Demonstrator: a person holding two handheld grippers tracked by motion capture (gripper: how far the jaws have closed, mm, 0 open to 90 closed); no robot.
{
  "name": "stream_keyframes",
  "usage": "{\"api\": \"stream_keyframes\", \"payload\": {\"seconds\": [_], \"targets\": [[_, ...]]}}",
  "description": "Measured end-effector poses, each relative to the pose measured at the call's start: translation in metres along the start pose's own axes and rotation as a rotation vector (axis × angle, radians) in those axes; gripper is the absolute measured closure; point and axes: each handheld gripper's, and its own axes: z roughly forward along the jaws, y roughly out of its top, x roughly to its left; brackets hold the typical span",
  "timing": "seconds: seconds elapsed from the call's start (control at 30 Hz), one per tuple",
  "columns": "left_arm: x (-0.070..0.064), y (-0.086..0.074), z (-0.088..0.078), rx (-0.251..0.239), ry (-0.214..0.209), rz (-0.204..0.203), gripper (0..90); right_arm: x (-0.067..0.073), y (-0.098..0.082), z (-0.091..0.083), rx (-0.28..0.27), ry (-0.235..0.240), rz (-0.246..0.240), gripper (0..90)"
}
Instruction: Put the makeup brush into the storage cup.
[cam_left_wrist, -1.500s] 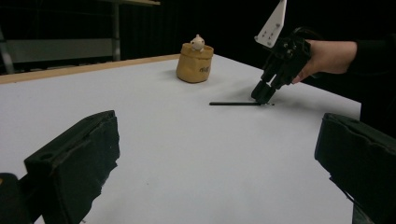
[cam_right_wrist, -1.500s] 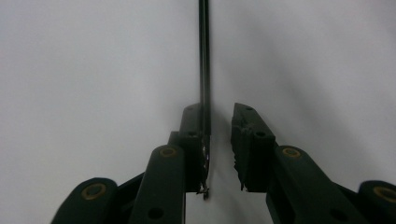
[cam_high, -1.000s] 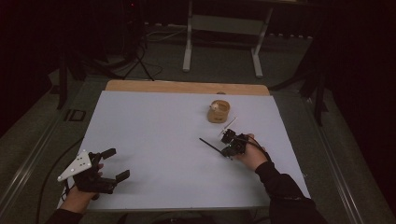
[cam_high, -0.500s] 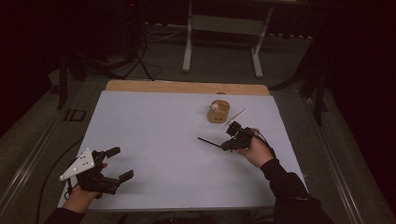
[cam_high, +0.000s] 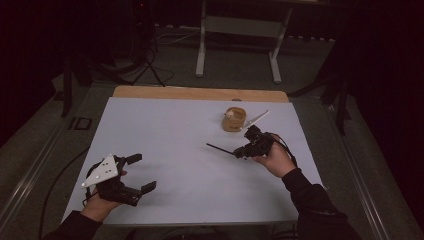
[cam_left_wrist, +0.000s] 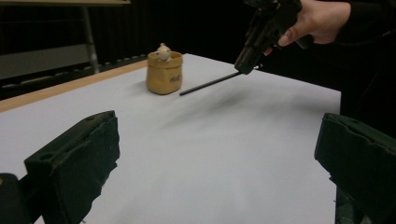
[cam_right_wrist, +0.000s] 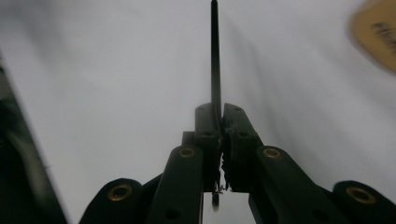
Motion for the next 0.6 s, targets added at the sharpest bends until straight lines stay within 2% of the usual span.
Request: {"api": "stream_keyframes", "payload": {"seconds": [0.07,0.13,0.17,0.2,0.27,0.4,0.43,0.57,0.6], "targets": [[0.001,0.002,0.007,0.017,-0.015,0.005,0.2,0.003,0.000,0.001,-0.003,0.003,-0.004,85.6],[0.001,0.004,0.017,0.053,-0.019,0.040,0.2,0.006,0.000,0.002,0.001,0.022,-0.004,85.6],[0.001,0.004,0.021,0.067,-0.026,0.045,0.2,0.007,0.000,0.004,0.012,0.038,0.003,85.6],[0.001,0.005,0.025,0.083,-0.019,0.061,1.5,0.008,0.000,0.004,0.012,0.042,0.000,85.6],[0.001,0.005,0.034,0.110,-0.036,0.084,3.4,0.011,0.000,0.006,0.029,0.054,-0.006,85.6],[-0.004,0.005,0.054,0.176,-0.024,0.199,5.4,0.014,0.001,0.008,0.024,0.082,0.004,85.6],[-0.004,0.005,0.058,0.186,-0.036,0.209,6.1,0.014,0.001,0.009,0.027,0.088,0.001,85.5],[-0.007,0.007,0.075,0.228,-0.022,0.295,12.7,0.015,0.002,0.012,0.032,0.116,0.012,85.5],[-0.008,0.008,0.079,0.239,-0.026,0.306,12.7,0.016,0.002,0.012,0.032,0.126,0.015,85.6]]}}
